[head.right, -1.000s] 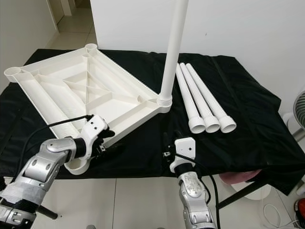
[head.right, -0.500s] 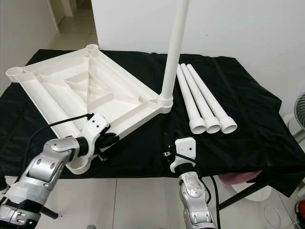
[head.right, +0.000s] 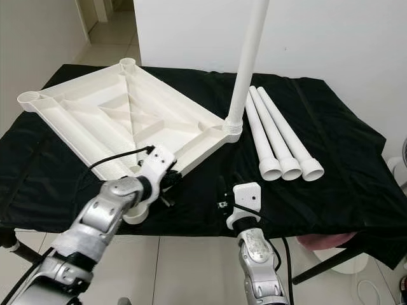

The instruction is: Building children table

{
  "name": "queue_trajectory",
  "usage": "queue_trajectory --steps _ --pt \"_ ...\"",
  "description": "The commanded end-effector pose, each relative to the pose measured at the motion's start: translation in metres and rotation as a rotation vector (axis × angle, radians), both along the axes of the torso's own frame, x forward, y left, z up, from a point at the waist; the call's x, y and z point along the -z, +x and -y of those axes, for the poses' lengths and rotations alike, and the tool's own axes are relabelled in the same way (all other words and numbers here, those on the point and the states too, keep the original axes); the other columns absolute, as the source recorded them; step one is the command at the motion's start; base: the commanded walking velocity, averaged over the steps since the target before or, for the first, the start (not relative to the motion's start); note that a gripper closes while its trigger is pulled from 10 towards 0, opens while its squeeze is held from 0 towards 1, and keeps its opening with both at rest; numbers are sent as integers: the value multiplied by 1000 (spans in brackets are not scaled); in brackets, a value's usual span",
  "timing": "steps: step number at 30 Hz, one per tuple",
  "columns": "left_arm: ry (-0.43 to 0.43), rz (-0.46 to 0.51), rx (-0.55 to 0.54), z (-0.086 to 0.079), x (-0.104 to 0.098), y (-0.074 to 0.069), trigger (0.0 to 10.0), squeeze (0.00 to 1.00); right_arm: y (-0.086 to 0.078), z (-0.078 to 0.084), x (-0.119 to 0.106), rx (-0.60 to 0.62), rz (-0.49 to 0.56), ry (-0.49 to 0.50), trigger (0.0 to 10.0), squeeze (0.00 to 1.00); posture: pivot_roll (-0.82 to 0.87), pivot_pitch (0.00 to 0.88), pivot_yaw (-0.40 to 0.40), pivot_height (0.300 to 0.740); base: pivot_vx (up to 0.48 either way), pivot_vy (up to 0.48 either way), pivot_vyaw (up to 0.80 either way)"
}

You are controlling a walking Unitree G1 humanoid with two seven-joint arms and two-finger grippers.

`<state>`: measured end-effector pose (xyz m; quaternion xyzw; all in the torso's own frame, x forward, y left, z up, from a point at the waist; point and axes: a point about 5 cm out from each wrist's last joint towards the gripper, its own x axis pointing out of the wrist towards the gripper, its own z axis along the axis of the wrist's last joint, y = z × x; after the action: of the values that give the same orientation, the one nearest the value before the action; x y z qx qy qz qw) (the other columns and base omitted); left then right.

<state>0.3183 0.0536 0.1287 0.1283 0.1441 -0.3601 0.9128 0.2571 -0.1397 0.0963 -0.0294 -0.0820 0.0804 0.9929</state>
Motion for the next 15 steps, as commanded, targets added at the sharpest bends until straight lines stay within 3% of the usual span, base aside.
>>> queue_trajectory --steps 1,7,11,13,14,15 --pt "-25 80 19 7 -13 3 10000 0 0 1 3 7 -12 -10 10000 0 -73 0 -22 740 0 0 0" --pt "-51 145 87 7 -22 1 10000 0 0 1 4 11 -12 -10 10000 0 -75 0 -17 740 0 0 0" --pt "-201 229 217 -1 -46 -11 10000 0 1 -2 4 9 -13 -6 10000 0 -64 0 -12 740 0 0 0" --pt "-211 243 225 -3 -47 -13 10000 0 2 -2 4 8 -13 -5 10000 0 -63 0 -11 740 0 0 0" --pt "-210 325 236 -6 -51 -15 10000 0 2 -3 5 8 -12 -4 10000 0 -61 0 -7 740 0 0 0" --pt "-210 325 236 -6 -51 -15 10000 0 2 -3 5 8 -12 -4 10000 0 -61 0 -7 740 0 0 0"
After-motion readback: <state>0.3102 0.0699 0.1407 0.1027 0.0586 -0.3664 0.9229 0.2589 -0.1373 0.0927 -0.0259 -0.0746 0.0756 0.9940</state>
